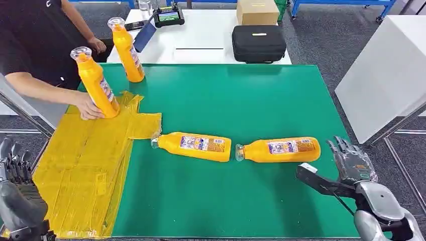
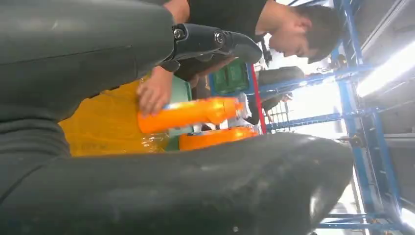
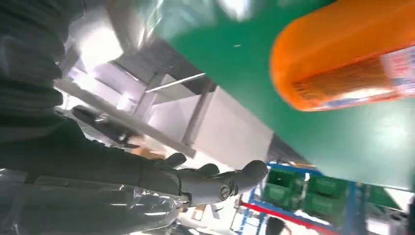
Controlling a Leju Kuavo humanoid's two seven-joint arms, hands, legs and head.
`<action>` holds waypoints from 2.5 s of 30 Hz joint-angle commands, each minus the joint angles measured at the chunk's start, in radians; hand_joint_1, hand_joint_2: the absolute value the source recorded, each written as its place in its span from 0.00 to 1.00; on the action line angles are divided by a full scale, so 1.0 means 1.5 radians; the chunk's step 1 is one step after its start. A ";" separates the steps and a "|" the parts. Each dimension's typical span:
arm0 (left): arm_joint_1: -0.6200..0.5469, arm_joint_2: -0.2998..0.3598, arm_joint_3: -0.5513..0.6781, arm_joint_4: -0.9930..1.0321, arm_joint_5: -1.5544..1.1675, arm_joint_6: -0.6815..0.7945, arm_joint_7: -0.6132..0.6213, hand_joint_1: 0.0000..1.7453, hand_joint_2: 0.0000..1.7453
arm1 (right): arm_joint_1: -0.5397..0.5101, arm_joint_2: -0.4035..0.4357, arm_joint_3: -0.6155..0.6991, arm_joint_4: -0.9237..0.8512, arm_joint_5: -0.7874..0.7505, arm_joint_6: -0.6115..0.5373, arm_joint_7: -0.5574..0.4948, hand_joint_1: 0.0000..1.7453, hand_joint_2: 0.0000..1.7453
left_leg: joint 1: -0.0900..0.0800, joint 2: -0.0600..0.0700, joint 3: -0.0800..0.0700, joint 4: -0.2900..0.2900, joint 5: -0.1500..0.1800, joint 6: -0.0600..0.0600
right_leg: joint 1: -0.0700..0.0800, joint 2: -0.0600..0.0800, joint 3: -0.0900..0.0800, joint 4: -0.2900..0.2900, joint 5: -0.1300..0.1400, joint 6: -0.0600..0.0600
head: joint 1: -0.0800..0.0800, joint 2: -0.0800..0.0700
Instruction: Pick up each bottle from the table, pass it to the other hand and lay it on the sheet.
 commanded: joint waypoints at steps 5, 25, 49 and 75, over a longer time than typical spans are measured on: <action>-0.006 -0.012 0.009 0.004 0.000 0.003 0.014 0.00 0.00 | -0.122 0.043 0.107 0.115 0.011 0.011 -0.008 0.00 1.00 | 0.002 0.005 0.004 -0.001 -0.001 -0.004 | 0.001 0.004 0.003 -0.002 0.001 0.000 | 0.000 0.000; -0.029 -0.025 0.030 0.023 0.019 -0.032 0.016 0.00 0.00 | -0.182 0.072 0.152 0.166 0.043 0.055 0.009 0.00 1.00 | 0.001 0.002 0.003 -0.001 0.000 -0.002 | 0.001 0.001 0.002 -0.001 0.000 0.000 | 0.000 0.000; -0.082 0.001 -0.009 0.080 0.081 -0.041 0.003 0.00 0.00 | -0.356 0.049 0.290 0.474 0.043 0.058 -0.016 0.00 1.00 | 0.001 0.001 0.004 -0.001 0.001 -0.002 | 0.000 0.000 0.003 -0.001 0.000 0.000 | 0.000 0.000; -0.126 0.006 -0.028 0.115 0.109 -0.052 -0.007 0.00 0.00 | -0.382 0.061 0.387 0.576 -0.037 -0.013 -0.048 0.00 1.00 | 0.001 0.001 0.004 -0.001 0.001 -0.003 | 0.001 -0.001 0.004 -0.001 0.000 0.000 | 0.000 0.000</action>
